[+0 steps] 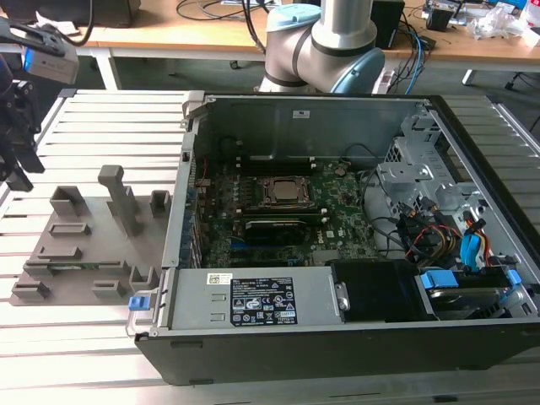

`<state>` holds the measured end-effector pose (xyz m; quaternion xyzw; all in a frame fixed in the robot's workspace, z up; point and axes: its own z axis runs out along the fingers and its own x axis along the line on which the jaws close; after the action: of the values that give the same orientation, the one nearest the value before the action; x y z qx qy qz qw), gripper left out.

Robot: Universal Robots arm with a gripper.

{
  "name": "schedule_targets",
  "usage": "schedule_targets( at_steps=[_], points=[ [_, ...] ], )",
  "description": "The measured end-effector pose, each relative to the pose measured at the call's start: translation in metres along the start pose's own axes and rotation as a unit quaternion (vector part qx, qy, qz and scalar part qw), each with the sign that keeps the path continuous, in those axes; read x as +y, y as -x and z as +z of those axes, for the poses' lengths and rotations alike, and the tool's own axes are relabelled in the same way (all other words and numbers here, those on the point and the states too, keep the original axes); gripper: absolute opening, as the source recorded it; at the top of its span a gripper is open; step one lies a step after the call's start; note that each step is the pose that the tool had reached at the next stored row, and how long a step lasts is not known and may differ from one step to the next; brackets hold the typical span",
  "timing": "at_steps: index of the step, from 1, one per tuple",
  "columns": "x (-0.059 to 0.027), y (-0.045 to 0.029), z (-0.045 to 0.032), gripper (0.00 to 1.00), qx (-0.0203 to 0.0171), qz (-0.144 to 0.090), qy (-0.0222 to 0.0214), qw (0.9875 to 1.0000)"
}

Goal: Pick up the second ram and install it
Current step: 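Pick up the second ram and move it above second insertion slot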

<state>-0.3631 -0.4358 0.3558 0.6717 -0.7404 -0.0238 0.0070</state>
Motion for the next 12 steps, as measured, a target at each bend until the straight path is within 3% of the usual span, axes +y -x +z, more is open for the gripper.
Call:
schedule_targets(
  at_steps=[12],
  points=[
    [-0.0003,-0.0002,0.0073,0.36,0.0000,0.000,0.0000,1.0000]
  ],
)
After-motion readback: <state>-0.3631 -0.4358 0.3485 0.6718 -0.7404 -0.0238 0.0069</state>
